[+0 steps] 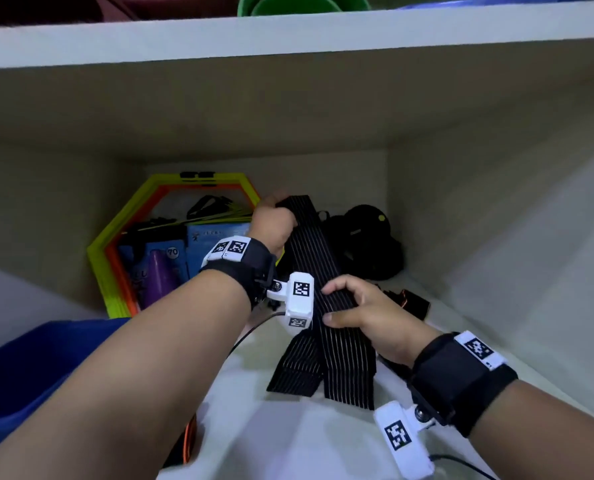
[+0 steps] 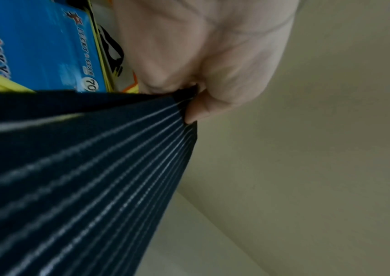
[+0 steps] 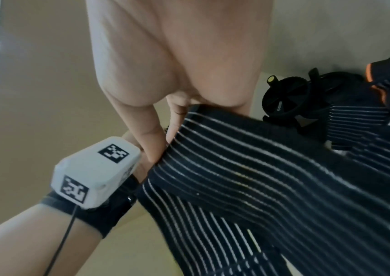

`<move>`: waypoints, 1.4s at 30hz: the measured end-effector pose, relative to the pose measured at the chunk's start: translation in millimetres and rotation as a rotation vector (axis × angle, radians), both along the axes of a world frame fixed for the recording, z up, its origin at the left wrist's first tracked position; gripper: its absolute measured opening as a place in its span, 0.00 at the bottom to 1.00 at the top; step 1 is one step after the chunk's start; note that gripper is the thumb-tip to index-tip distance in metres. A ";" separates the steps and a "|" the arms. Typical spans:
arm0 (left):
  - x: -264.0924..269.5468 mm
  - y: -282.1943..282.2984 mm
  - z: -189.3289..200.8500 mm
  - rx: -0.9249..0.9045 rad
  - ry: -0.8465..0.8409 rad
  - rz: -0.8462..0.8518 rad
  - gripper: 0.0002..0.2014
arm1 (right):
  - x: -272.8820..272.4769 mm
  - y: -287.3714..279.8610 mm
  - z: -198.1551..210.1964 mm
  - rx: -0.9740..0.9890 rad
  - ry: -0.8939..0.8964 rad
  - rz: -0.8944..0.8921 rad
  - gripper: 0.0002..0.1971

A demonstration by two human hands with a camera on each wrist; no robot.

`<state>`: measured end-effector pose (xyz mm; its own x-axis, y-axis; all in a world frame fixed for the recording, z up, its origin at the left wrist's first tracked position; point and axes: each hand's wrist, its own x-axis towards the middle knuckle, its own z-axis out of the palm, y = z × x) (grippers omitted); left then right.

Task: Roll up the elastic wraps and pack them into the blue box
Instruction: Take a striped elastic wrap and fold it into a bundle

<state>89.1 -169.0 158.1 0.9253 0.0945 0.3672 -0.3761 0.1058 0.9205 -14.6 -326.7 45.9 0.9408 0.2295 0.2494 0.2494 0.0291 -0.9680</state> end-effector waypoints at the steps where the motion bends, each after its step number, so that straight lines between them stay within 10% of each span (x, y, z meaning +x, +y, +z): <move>1: 3.9 4.6 -7.5 0.059 0.024 0.007 0.31 | -2.5 0.6 -4.8 0.010 0.044 0.009 0.20; 8: 21.8 30.9 -67.1 0.558 0.160 0.036 0.27 | -28.5 -7.7 -30.2 -0.134 0.325 0.132 0.24; 25: 70.2 49.9 -174.1 0.977 0.292 0.061 0.12 | -44.8 11.8 -83.2 -0.414 0.547 -0.050 0.16; 42: 33.7 65.8 -164.0 1.218 0.496 -0.002 0.07 | -6.8 30.2 -48.2 -0.979 0.432 -0.082 0.16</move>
